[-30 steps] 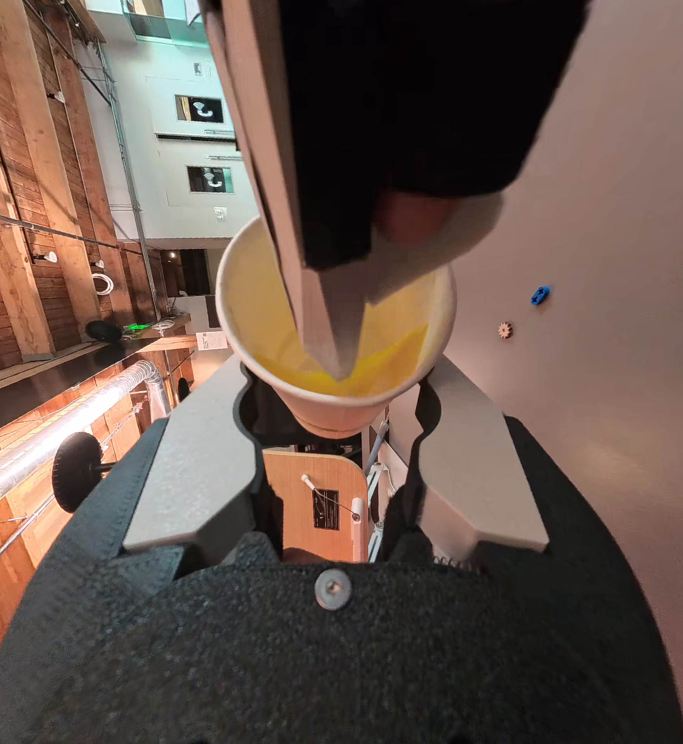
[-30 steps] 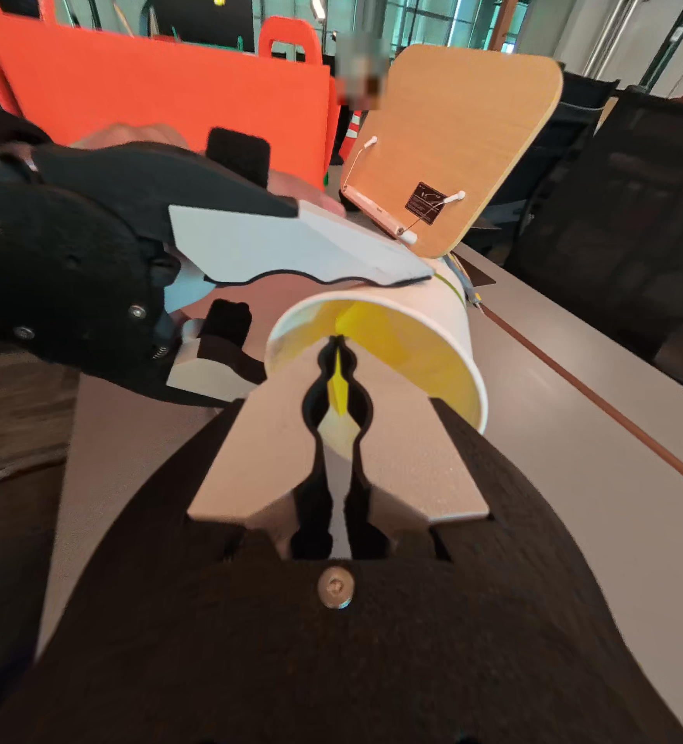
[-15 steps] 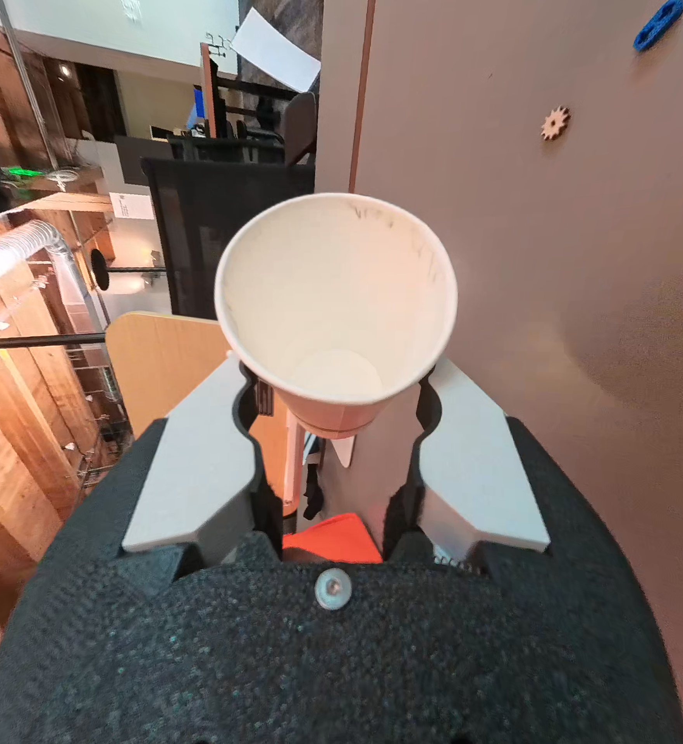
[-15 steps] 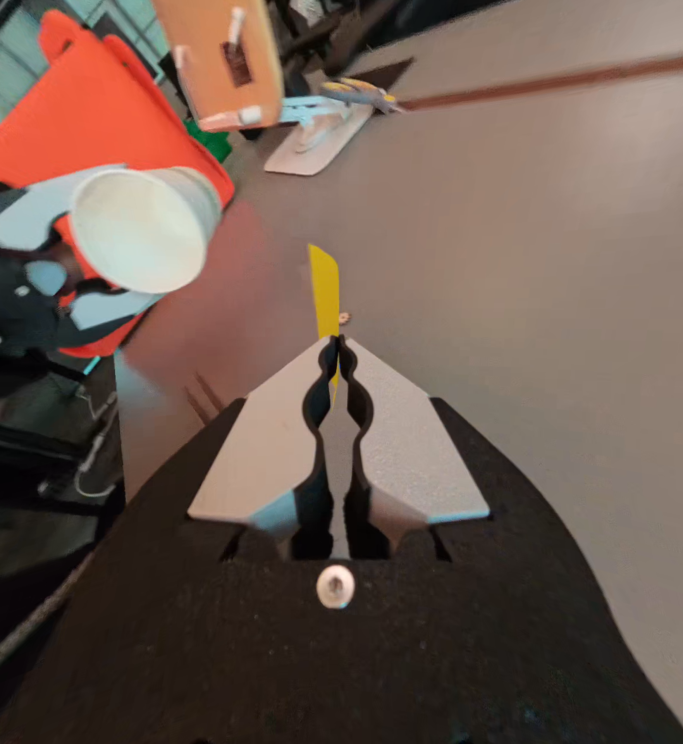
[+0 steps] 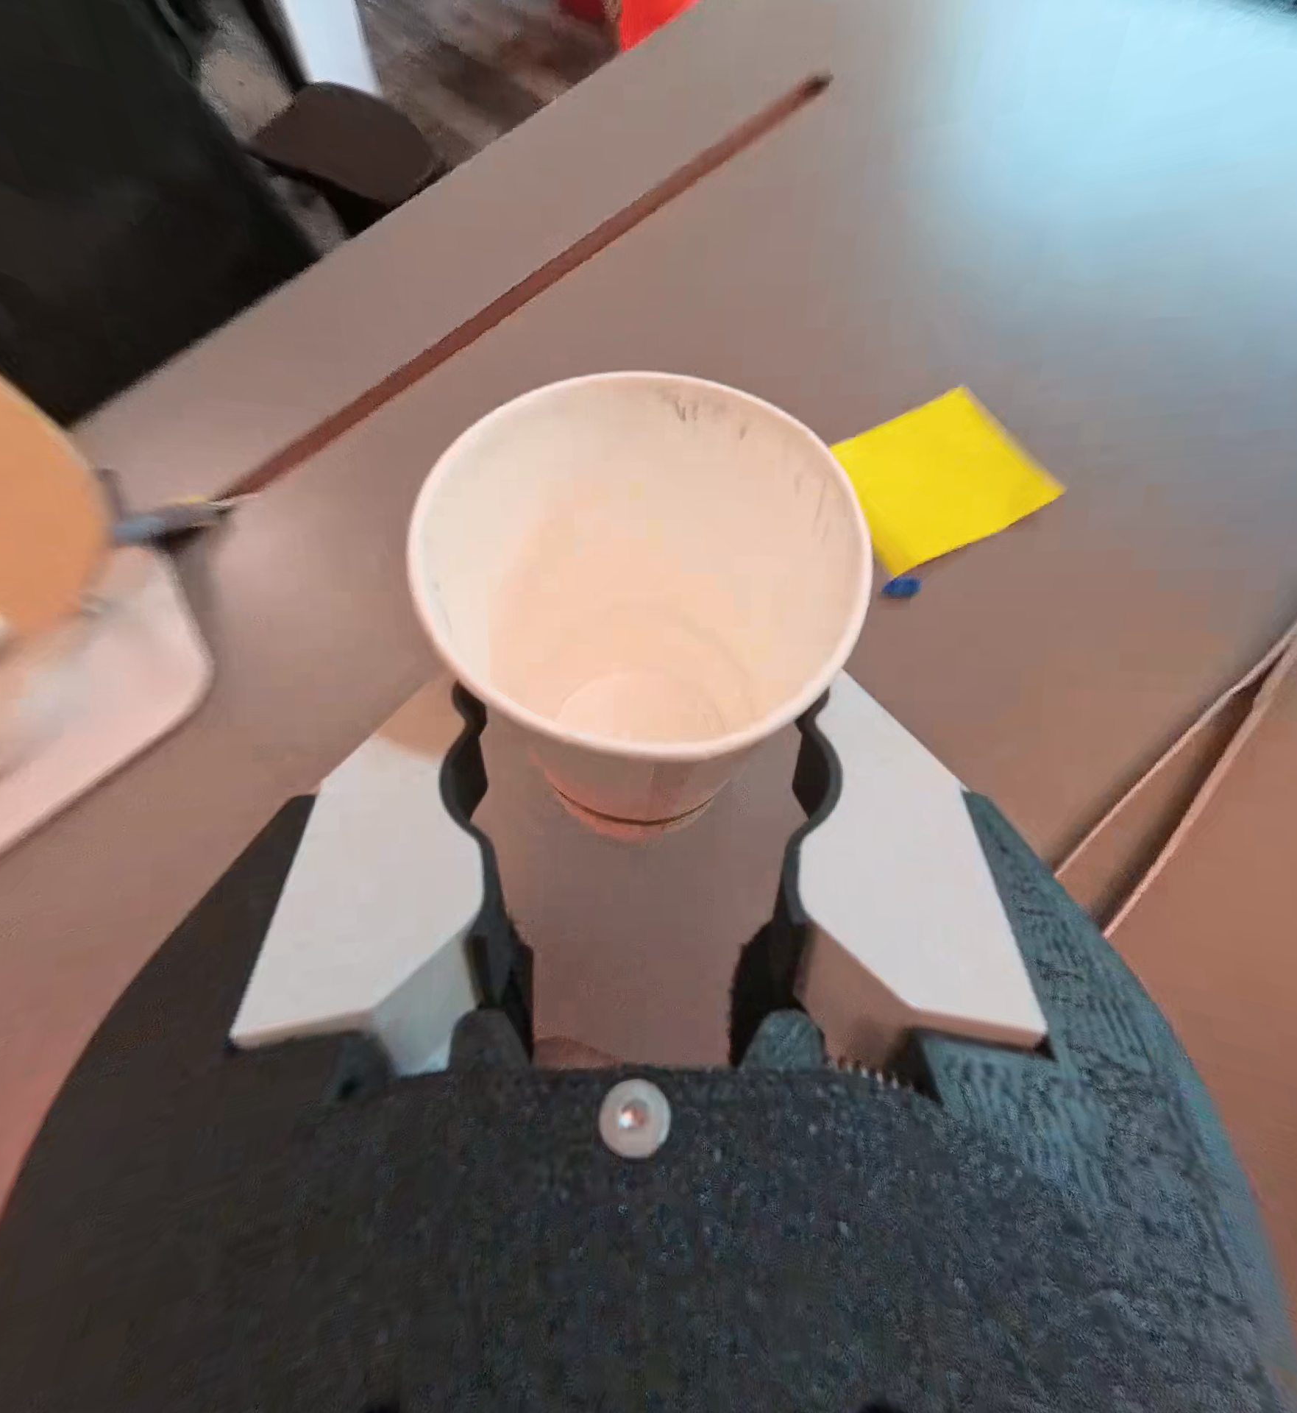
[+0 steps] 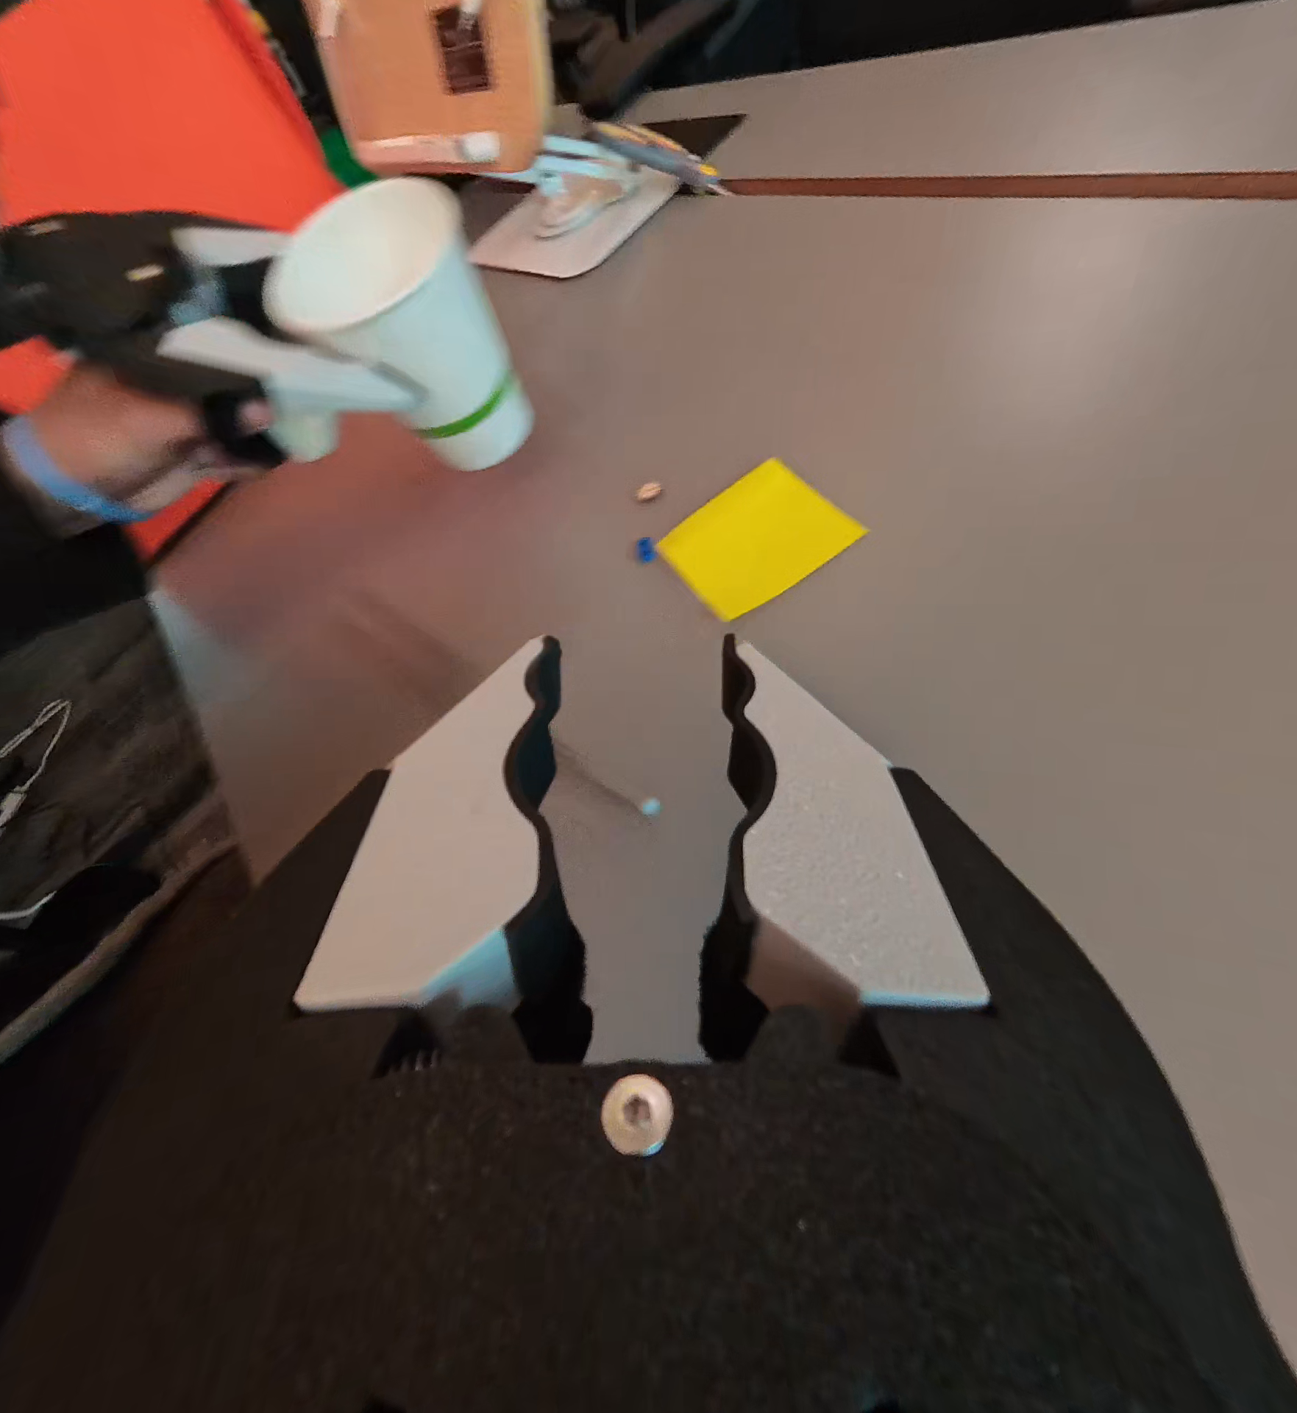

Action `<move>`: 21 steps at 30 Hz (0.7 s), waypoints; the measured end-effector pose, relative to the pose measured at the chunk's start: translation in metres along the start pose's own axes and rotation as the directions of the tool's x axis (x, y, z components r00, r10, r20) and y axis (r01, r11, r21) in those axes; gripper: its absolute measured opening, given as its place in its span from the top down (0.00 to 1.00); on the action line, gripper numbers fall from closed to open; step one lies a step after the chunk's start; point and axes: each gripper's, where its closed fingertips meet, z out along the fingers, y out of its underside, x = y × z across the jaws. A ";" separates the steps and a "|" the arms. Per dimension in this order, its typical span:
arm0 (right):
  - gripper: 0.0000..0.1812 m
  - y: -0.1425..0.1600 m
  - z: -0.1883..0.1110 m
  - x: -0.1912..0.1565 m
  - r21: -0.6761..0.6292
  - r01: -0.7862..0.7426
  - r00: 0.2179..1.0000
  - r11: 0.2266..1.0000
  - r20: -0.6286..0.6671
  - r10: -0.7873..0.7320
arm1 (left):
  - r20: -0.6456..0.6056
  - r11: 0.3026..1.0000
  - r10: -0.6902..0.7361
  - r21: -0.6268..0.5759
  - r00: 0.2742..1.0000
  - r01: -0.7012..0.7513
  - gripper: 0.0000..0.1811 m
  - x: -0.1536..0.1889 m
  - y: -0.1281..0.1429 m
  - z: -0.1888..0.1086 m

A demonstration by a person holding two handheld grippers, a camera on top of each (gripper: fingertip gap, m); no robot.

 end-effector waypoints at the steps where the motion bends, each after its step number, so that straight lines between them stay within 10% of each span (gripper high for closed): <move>1: 0.76 0.008 -0.013 -0.017 0.002 0.019 1.000 1.000 0.018 -0.019 | -0.054 0.998 -0.048 0.025 0.997 0.049 0.55 0.003 -0.003 0.008; 9: 0.75 0.072 -0.075 -0.102 0.071 0.065 0.997 0.995 0.045 -0.069 | -0.129 0.971 -0.222 0.067 0.967 0.231 0.54 -0.024 -0.008 0.090; 21: 0.70 0.031 -0.044 -0.048 0.044 0.166 0.986 0.985 -0.007 -0.165 | -0.274 0.997 -0.062 0.025 0.960 0.071 0.52 -0.007 -0.009 0.105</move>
